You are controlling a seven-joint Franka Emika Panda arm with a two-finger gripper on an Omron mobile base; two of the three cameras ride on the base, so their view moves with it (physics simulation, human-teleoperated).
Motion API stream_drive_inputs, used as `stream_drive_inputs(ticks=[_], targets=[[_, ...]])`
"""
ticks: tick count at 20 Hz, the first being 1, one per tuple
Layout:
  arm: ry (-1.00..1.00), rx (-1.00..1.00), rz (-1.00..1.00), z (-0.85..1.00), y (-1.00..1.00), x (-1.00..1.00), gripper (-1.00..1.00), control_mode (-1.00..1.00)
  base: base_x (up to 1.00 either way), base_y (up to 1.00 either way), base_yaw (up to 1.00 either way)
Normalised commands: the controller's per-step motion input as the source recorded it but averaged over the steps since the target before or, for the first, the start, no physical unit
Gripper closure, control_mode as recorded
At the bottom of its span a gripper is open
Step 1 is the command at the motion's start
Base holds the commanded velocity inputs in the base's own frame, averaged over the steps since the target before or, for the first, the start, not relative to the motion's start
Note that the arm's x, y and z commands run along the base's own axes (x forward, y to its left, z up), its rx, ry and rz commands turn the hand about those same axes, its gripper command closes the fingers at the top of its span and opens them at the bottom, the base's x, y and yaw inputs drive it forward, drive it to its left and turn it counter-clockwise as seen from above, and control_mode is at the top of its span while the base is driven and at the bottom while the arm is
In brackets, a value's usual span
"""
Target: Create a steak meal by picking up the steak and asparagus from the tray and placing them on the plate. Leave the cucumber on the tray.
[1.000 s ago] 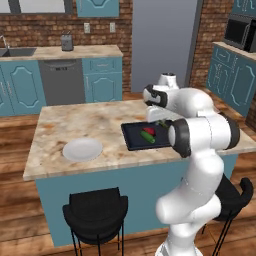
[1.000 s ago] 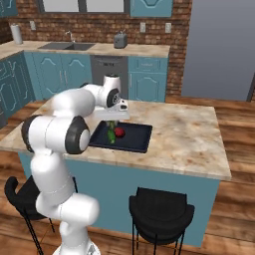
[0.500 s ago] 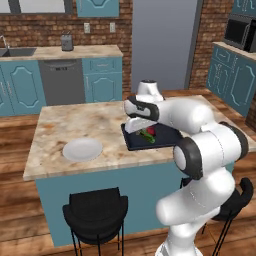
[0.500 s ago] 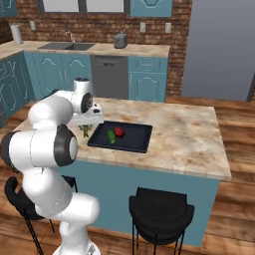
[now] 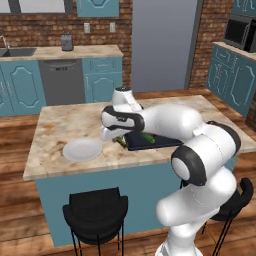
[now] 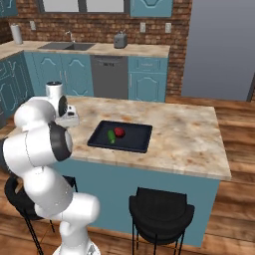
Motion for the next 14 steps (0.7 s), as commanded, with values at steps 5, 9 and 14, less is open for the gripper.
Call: stream_drive_inputs(ticks=[5,9,14], targets=[[0.04,0.00,0.00,-0.03,1.00,0.01,1.00,-1.00,0.00,0.00,0.00],[0.08,0.00,0.00,-0.21,0.90,0.23,1.00,-1.00,0.00,0.00,0.00],[0.04,0.00,0.00,-0.29,0.68,0.48,1.00,-1.00,0.00,0.00,0.00]])
